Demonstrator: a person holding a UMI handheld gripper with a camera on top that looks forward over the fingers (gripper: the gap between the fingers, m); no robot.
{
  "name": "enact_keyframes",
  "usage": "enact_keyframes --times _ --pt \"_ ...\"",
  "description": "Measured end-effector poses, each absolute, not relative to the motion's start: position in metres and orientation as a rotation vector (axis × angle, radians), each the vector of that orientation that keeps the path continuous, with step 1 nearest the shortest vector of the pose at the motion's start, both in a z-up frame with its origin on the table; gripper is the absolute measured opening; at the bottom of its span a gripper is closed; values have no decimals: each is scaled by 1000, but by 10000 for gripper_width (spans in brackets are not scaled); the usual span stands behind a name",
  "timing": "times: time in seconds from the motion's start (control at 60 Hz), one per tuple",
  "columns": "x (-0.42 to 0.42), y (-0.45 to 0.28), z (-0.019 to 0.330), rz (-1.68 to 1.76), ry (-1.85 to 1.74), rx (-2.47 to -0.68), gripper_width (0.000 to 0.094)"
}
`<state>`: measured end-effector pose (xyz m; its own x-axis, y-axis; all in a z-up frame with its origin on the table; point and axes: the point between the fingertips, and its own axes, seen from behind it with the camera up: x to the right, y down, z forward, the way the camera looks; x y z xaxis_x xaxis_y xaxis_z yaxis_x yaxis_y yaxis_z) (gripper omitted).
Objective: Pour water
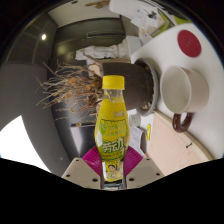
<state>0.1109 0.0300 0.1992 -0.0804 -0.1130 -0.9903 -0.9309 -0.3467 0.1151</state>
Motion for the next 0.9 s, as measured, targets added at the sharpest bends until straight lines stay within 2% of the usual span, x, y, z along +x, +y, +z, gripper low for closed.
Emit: enact_keyframes --times 0.1,0.283,0.4,0.483,0.6,0.7,0.9 --pt "132 34 233 1158 834 -1645 247" --pt "231 31 309 522 384 -1634 247" --pt "298 25 311 174 248 -1622 250" --pt "342 28 284 -5 193 -1657 249" --pt "378 24 215 -112 172 -1759 249" --pt "388 20 148 -125 164 -1853 250" --pt "387 11 59 -128 161 -1939 251"
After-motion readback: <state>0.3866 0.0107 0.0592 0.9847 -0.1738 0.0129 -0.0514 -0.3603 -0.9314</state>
